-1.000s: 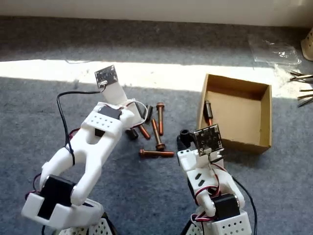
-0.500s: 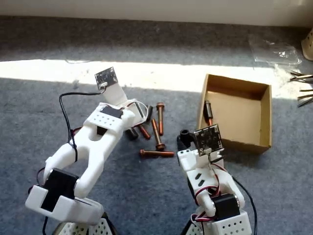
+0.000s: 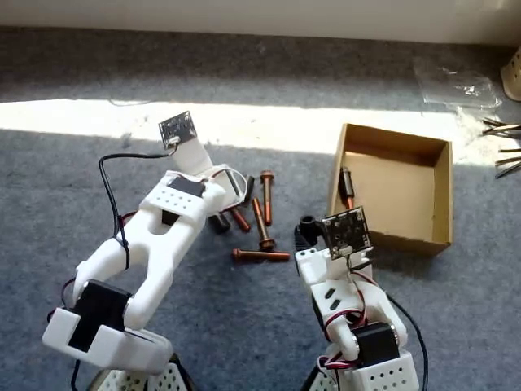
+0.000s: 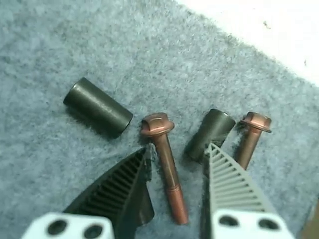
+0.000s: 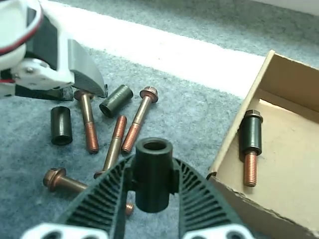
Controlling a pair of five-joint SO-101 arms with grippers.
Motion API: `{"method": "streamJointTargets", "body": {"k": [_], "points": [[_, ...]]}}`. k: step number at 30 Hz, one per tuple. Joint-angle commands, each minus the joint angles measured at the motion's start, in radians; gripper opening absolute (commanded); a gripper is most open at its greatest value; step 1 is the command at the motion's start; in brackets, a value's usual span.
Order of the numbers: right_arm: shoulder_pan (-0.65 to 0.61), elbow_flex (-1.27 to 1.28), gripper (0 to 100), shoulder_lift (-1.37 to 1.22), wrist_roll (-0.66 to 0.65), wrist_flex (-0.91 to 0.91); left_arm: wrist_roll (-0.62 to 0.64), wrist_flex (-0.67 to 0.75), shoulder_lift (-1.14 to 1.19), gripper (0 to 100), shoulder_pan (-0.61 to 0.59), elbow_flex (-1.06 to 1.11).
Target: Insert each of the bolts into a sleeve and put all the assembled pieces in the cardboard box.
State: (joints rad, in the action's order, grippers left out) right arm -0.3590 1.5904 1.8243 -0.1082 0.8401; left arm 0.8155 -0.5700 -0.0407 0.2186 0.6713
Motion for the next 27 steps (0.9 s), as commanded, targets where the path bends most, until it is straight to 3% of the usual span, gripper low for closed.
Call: {"method": "streamJointTargets", "body": {"k": [1, 11, 27], "points": [[-0.004, -0.004, 0.5, 0.010, 0.003, -0.025, 0.006, 0.018, -0.005, 17, 0.012, -0.042], [-0.004, -0.004, 0.5, 0.010, 0.003, -0.025, 0.006, 0.175, -0.004, 17, 0.010, 0.044], [-0.004, -0.004, 0.5, 0.010, 0.003, -0.025, 0.006, 0.180, -0.005, 17, 0.008, 0.085]]}}
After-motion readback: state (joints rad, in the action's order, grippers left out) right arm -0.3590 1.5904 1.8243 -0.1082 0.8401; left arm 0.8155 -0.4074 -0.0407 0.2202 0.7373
